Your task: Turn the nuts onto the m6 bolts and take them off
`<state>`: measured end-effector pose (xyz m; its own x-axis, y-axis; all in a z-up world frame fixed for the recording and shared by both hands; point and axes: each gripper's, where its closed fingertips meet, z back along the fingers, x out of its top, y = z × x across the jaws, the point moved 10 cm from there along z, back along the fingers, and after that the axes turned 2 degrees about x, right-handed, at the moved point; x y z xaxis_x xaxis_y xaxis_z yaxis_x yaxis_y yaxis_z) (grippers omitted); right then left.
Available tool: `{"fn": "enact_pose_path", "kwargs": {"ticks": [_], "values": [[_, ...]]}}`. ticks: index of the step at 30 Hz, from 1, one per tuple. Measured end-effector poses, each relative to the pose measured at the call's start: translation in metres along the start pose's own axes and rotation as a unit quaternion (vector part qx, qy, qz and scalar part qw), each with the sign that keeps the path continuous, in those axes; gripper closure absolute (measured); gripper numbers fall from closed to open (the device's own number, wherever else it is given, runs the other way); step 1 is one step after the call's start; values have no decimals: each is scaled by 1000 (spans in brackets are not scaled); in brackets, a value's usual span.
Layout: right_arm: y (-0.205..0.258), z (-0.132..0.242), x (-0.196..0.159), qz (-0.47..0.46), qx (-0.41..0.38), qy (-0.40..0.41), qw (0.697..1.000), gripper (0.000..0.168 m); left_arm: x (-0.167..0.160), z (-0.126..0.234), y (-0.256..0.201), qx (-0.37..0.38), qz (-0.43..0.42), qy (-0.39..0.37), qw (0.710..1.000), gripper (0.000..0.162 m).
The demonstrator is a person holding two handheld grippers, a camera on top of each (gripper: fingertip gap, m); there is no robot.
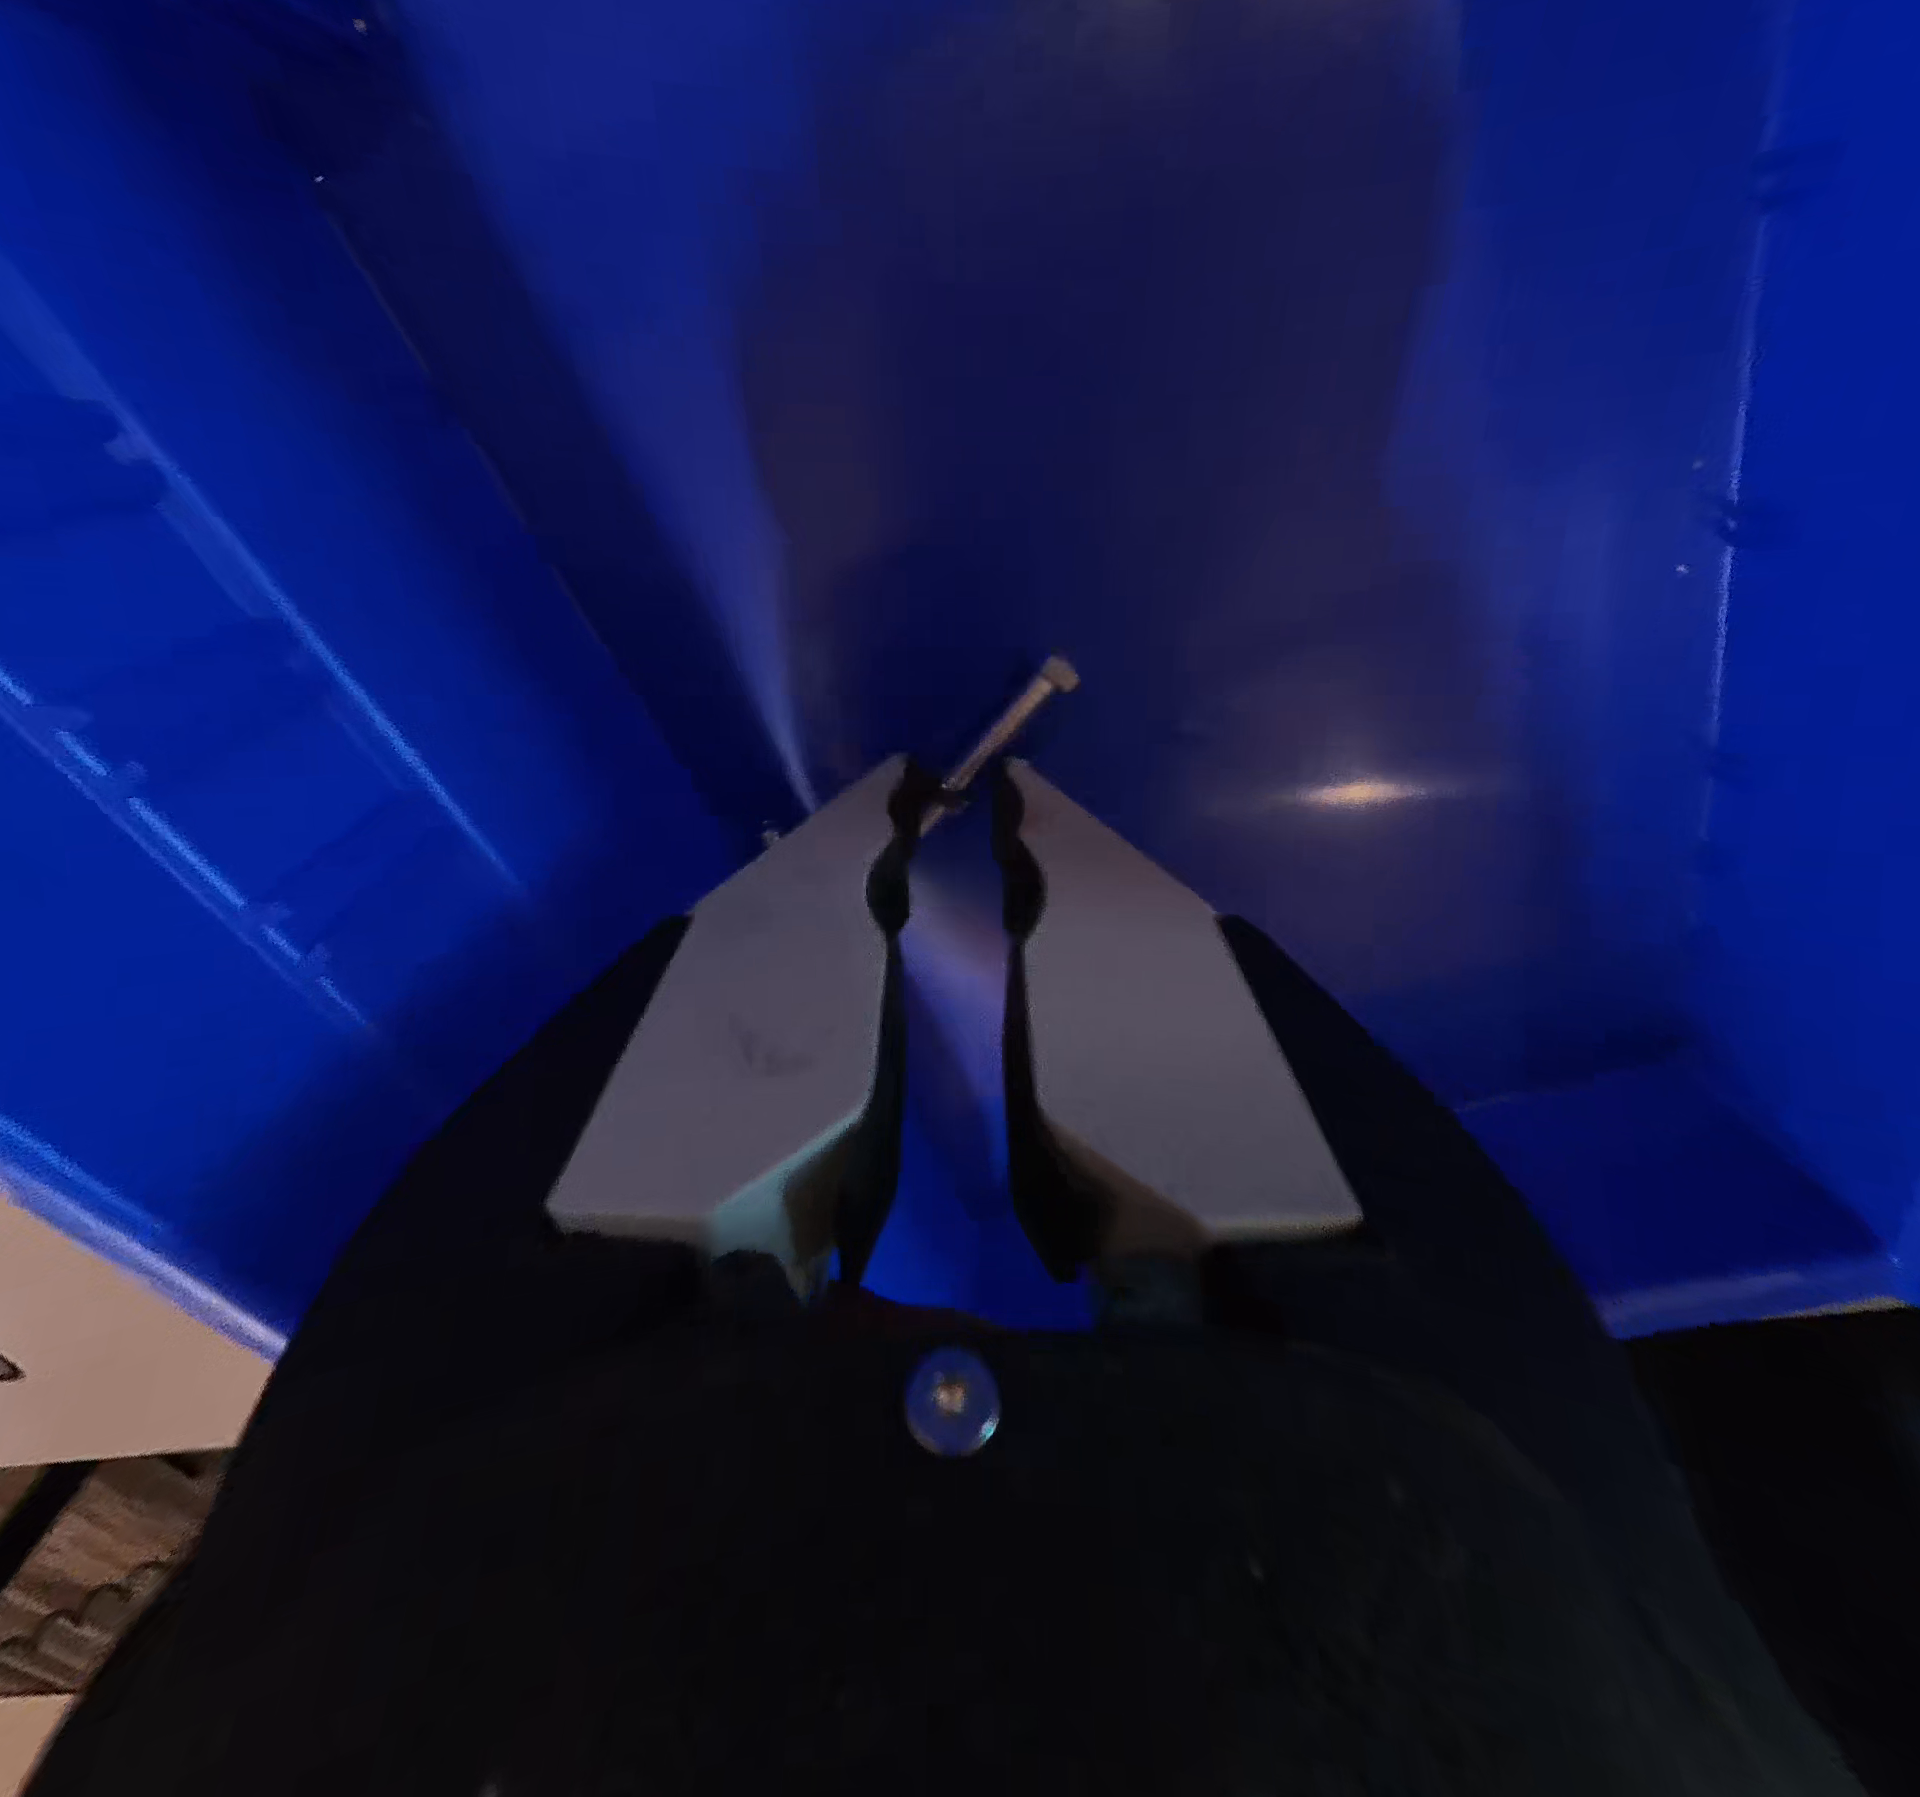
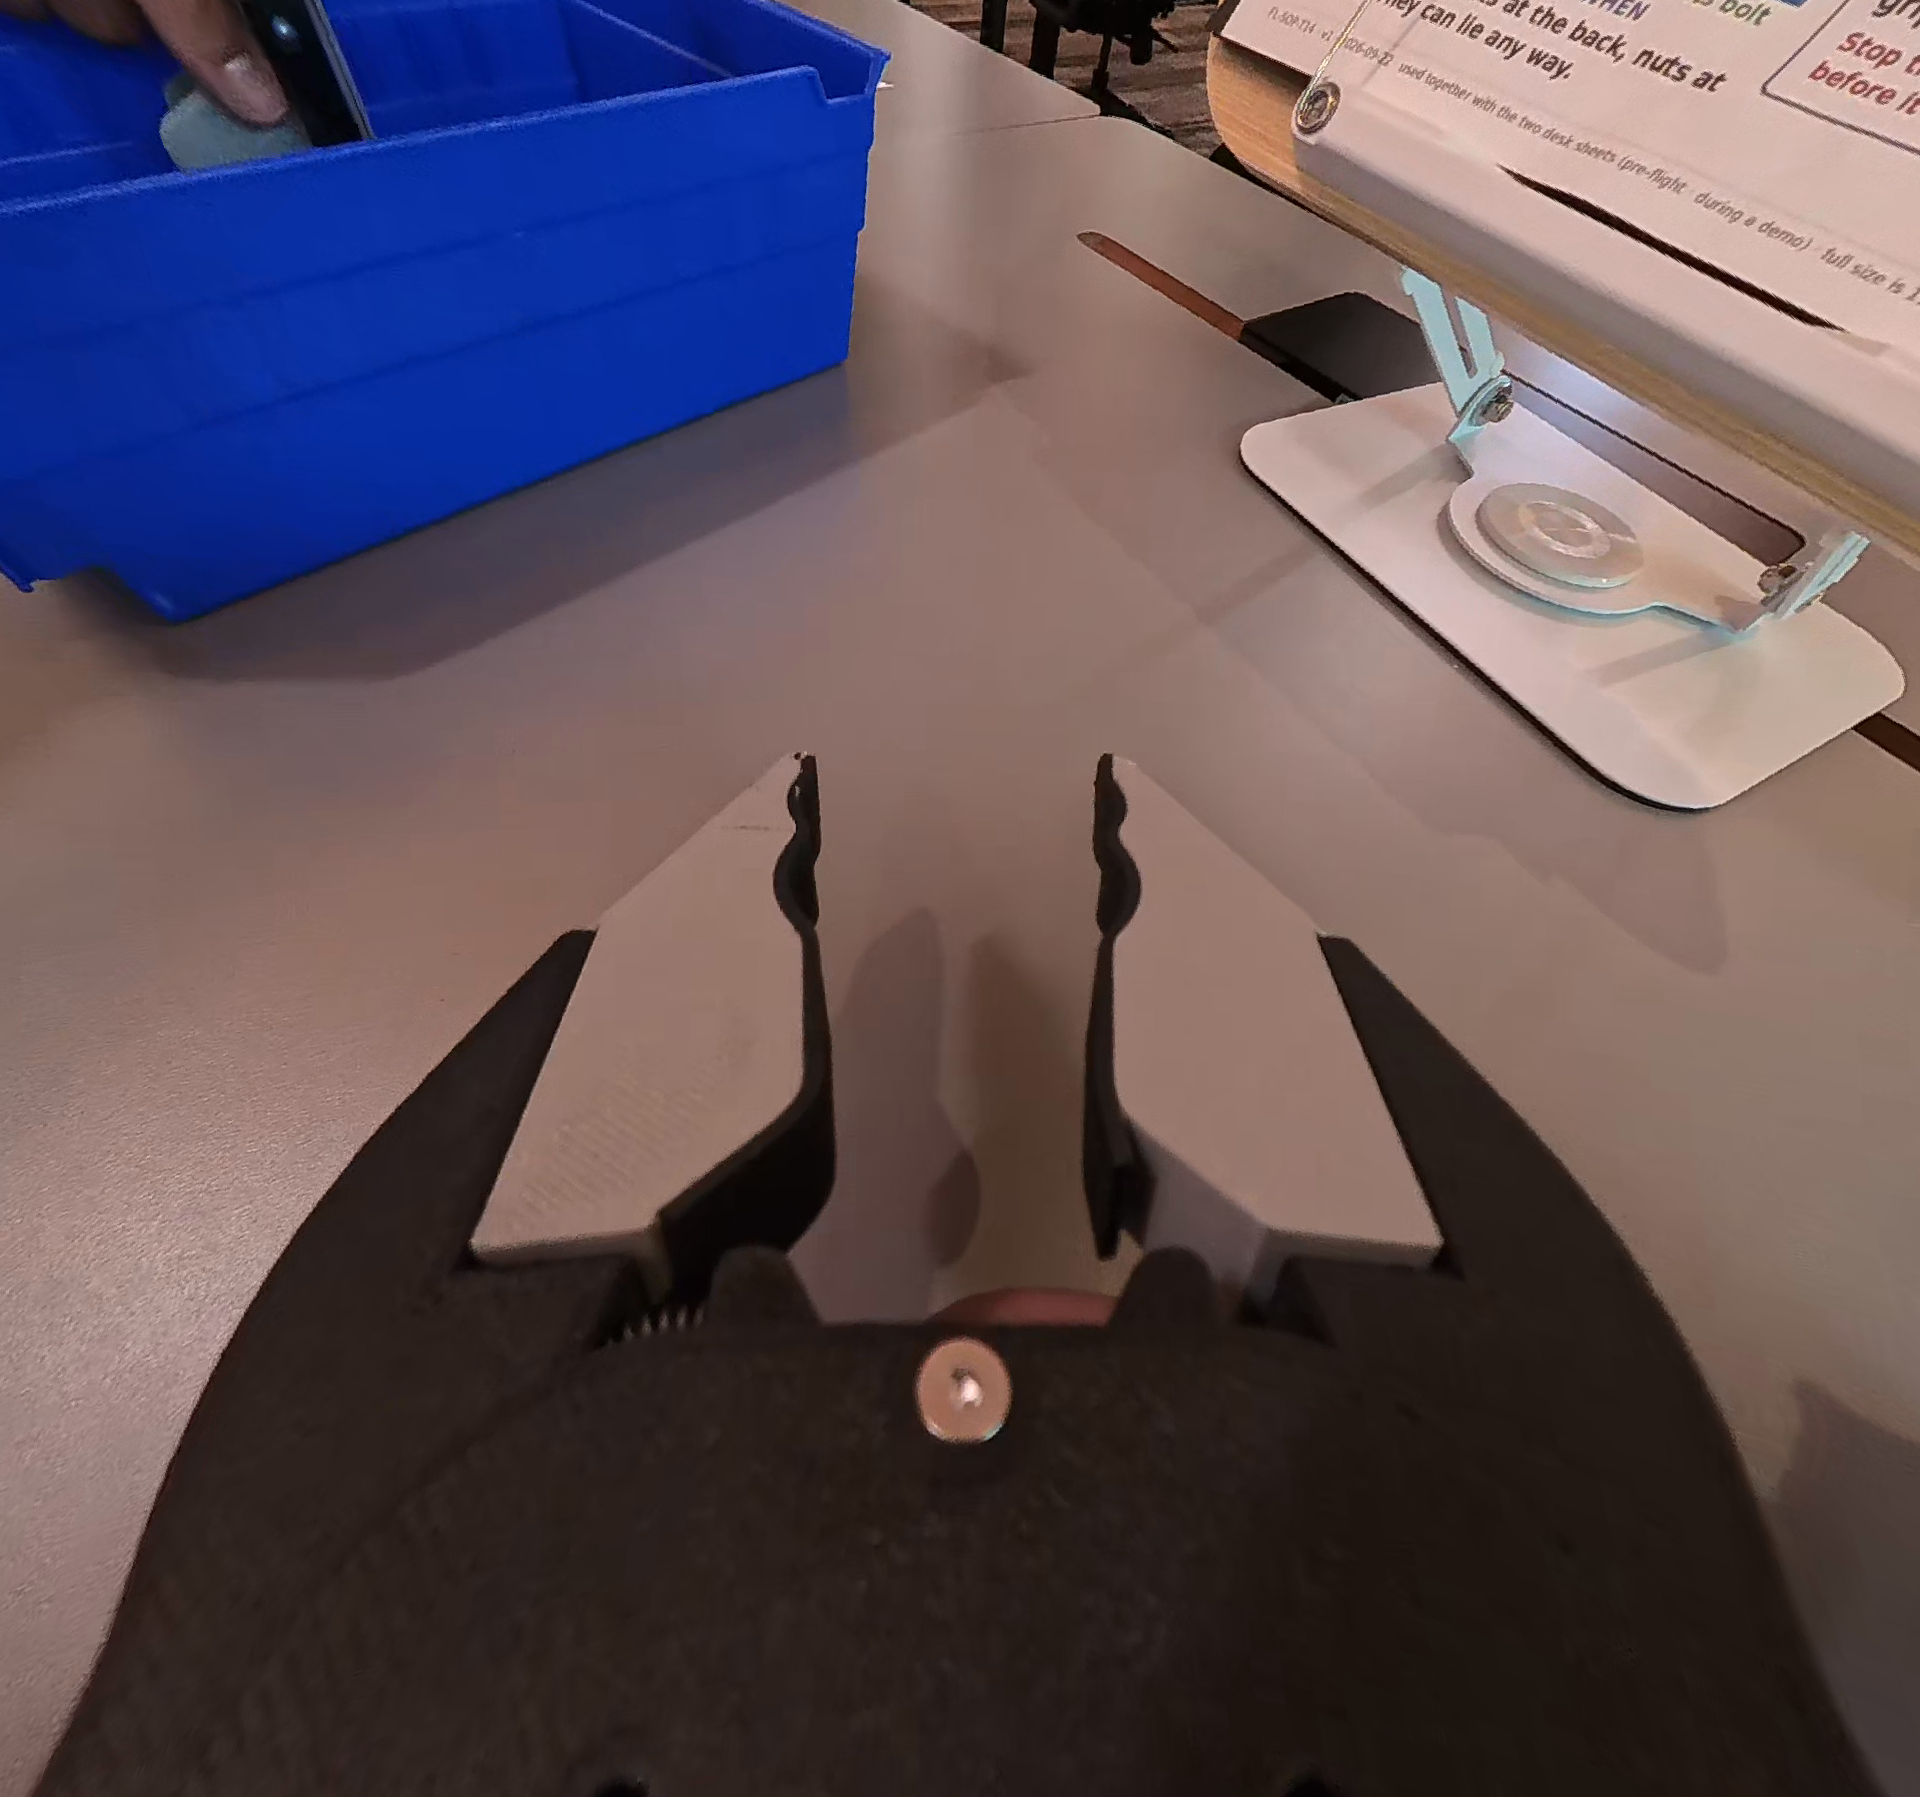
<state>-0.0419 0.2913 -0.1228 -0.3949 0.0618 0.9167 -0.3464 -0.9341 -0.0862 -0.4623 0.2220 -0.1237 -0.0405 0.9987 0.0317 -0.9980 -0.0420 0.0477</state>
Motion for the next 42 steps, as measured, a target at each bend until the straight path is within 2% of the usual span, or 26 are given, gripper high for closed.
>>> {"fn": "enact_pose_path", "kwargs": {"ticks": [7, 10, 12, 13, 16, 17, 20, 24, 29, 34, 39, 40, 42], "values": [[1, -1, -1, 9, -1, 5, 1000, 119, 4, 1, -18, 3, -70, -55, 996, 154], [0, 0, -1, 2, 2, 3, 1000, 119, 7, 9, -25, 18, -93, -110, 989, 154], [0, -1, -1, -4, 7, 3, 1000, 119, 11, 22, -32, 50, -121, -180, 975, 154], [0, -1, -2, -7, 10, 3, 1000, 119, 12, 32, -34, 88, -127, -213, 965, 154], [0, -1, -2, -15, 18, 1, 1000, 119, 9, 61, -57, 135, -185, -311, 922, 154], [0, -1, -2, -18, 21, 0, 1000, 119, 7, 70, -66, 124, -190, -333, 915, 154], [3, -1, -1, -27, 46, -10, 998, 118, 3, 97, -102, 18, -202, -404, 892, 154], [11, 7, 9, -40, 97, -54, 993, 117, -1, 124, -165, -157, -217, -497, 826, 154], [7, 28, 24, -44, 106, -137, 984, 117, 0, 121, -244, -287, -246, -541, 751, 154], [-12, 49, 29, -79, 78, -208, 972, 121, 19, 97, -269, -348, -159, -608, 696, 155], [-20, 51, 28, -81, 54, -216, 972, 124, 28, 58, -285, -480, -125, -528, 690, 154], [-19, 52, 29, -78, 58, -221, 970, 125, 28, 54, -286, -495, -124, -512, 691, 155], [-17, 52, 30, -81, 72, -226, 968, 128, 29, 47, -287, -478, -133, -505, 706, 154]]}}
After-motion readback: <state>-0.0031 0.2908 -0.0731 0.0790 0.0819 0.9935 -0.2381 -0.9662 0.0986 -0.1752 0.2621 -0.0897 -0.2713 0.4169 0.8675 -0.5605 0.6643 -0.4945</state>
